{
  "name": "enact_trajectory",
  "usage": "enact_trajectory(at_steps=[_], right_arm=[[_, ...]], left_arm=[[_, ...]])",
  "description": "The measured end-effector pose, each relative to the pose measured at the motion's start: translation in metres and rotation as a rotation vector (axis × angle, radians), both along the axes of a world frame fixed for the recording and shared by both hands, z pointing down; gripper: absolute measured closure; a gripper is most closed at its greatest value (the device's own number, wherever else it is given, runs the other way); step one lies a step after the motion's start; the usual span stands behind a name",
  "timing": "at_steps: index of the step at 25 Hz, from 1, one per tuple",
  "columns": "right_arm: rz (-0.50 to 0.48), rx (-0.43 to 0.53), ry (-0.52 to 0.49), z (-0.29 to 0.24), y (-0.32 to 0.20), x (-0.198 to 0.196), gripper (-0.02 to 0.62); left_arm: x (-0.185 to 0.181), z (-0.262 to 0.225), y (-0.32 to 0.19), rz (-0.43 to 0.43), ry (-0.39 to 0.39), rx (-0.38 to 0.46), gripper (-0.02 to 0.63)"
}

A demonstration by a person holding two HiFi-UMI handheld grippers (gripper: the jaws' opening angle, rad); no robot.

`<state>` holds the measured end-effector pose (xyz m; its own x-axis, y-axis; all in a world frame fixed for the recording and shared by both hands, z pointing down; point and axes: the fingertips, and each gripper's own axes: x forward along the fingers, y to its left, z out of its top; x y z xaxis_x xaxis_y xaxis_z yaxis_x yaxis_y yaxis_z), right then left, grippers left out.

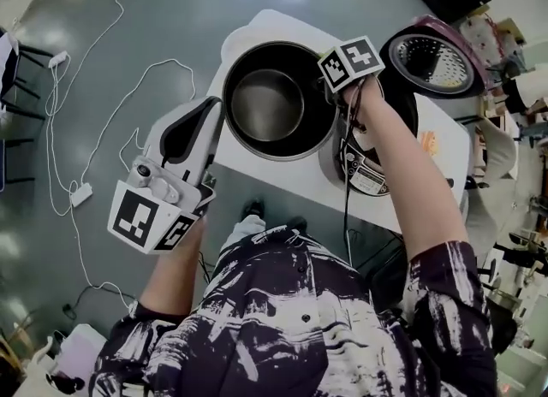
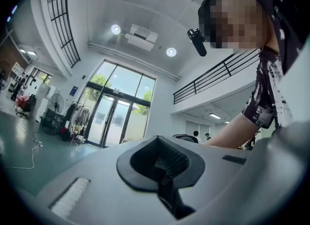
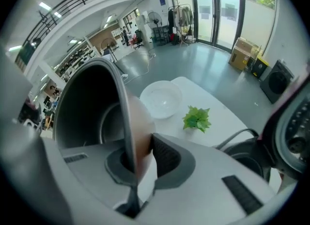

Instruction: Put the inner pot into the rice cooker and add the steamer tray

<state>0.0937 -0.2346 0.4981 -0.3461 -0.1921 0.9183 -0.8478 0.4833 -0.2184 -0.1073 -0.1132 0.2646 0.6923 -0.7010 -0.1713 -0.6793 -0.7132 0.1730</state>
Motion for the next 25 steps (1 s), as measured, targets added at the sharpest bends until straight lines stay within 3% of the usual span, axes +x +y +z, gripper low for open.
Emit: enact_trajectory(at_steps=[6, 11, 18, 25], right_arm=[[0.141, 0.067, -0.026, -0.084, 0.015, 0.081, 0.592], [0.318, 0.074, -0.013, -0.112, 0.053, 0.181, 0.592], [0.606, 0.044, -0.028, -0.077, 0.115, 0.294, 0.592], [0.732, 0.012, -0.073, -0.033, 0.133, 0.326, 0.591]], left_arm=[[0.052, -0.026, 0.001, 0.106, 0.019, 0.046, 0.601], [0.115, -0.041, 0.007, 0.231, 0.027, 0.069, 0.601], [0.185, -0.043, 0.028, 0.375, 0.01, 0.088, 0.601], [0.218, -0.037, 0.036, 0.416, -0.027, 0.079, 0.601]])
